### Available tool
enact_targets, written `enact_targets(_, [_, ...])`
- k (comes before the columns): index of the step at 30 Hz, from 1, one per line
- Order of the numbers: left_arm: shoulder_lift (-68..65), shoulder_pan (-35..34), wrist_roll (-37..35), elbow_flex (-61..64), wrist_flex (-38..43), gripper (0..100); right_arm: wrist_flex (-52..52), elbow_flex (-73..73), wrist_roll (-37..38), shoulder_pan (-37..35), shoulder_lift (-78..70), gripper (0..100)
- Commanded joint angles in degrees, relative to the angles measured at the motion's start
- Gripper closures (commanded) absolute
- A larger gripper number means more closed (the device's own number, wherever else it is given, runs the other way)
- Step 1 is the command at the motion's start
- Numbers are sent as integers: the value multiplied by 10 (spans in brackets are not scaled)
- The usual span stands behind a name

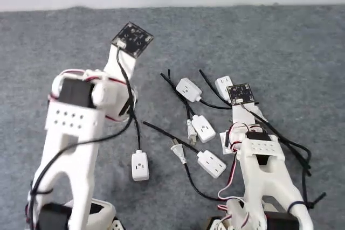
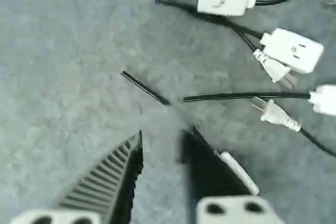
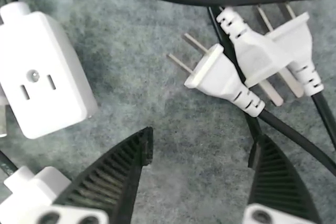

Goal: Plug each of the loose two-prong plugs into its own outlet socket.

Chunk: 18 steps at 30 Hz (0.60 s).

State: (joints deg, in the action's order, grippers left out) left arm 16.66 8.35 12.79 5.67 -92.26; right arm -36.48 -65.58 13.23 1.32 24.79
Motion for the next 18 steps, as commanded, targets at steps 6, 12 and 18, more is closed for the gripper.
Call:
enact_targets(6, [-123,-67,-18,-20,88,981,7,3,-3,-2,15,706])
enact_targets(12, [-98,-91,-37,11,175,980,7,3,-3,-2,15,706])
enact_targets(18, [100,-58,-55,203,361,980,7,3,-3,-2,15,706])
